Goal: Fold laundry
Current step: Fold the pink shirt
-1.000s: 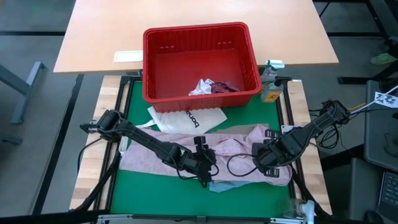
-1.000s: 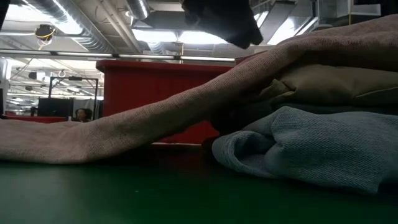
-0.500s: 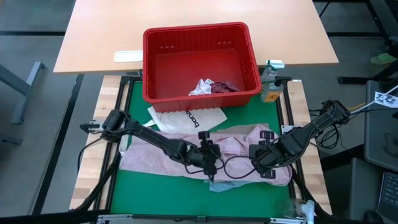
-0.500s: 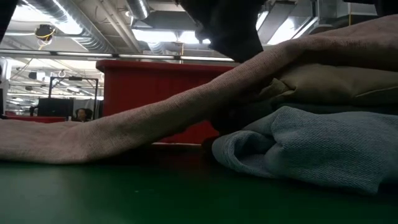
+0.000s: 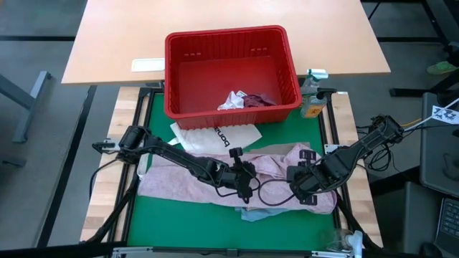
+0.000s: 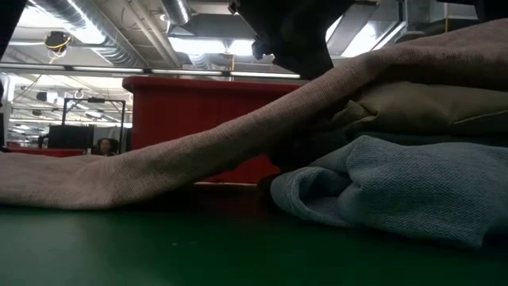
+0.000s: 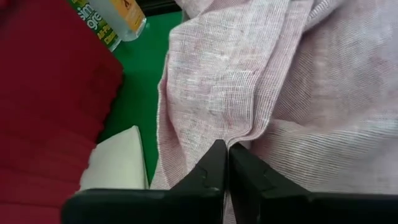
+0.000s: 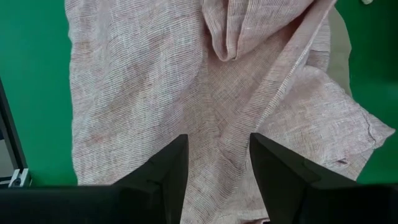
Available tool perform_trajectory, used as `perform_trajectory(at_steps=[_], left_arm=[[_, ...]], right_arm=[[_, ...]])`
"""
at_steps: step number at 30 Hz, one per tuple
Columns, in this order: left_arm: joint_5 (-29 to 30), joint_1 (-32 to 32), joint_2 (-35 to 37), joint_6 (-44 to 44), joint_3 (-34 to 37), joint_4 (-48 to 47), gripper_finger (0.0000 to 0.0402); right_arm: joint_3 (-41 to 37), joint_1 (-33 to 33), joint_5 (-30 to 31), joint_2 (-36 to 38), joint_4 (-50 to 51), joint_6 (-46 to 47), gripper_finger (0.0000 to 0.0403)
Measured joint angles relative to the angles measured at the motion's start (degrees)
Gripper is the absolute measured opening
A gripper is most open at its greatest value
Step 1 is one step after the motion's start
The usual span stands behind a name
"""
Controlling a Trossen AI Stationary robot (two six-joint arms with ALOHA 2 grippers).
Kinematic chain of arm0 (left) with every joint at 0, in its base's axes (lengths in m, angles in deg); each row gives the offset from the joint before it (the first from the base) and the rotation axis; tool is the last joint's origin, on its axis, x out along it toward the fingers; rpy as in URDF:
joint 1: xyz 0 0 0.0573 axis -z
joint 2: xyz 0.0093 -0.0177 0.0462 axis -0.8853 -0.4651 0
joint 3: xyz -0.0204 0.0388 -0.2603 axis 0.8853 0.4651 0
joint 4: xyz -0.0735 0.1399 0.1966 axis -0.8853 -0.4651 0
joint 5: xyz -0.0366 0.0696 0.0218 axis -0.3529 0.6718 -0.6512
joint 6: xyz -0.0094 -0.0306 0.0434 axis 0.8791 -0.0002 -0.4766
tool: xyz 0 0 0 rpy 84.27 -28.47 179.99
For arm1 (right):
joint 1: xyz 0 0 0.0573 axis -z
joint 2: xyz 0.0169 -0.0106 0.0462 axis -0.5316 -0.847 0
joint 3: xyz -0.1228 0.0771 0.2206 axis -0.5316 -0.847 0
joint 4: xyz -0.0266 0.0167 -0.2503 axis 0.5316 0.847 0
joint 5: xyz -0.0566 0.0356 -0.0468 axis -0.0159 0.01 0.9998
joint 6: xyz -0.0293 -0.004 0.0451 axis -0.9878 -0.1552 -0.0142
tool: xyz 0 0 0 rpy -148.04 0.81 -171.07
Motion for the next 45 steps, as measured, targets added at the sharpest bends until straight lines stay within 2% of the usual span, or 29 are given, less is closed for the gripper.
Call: perform_trajectory(at_steps=[6,21,29,31,34,38,45], left_arm=[[1.59,-2.34,0.48,0.24,0.0,0.23,0.0003],[1.7,-13.98,0.52,0.04,0.02,4.18,0.0002],[-7.88,-18.94,0.52,-0.1,0.04,12.81,0.0002],[-12.56,-19.87,0.52,-0.12,0.04,17.4,0.0002],[-22.59,-20.74,0.53,-2.66,0.04,23.72,0.0002],[-32.78,-20.18,0.56,-6.72,0.04,26.57,0.0003],[-36.38,-16.9,0.56,-9.06,0.04,26.54,0.0003]], right_arm=[[0.01,0.01,2.93,-0.02,0.0,0.27,0.017],[0.0,0.02,19.63,-0.02,0.04,0.43,0.017],[0.01,0.0,22.71,-0.04,0.04,0.44,0.017],[0.0,0.02,23.08,-0.04,0.05,0.44,0.017],[0.0,0.02,23.08,-0.04,0.12,0.44,0.017],[0.0,0.0,22.97,-0.04,0.13,0.44,0.017],[0.01,0.02,17.59,-0.04,0.13,0.47,0.017]])
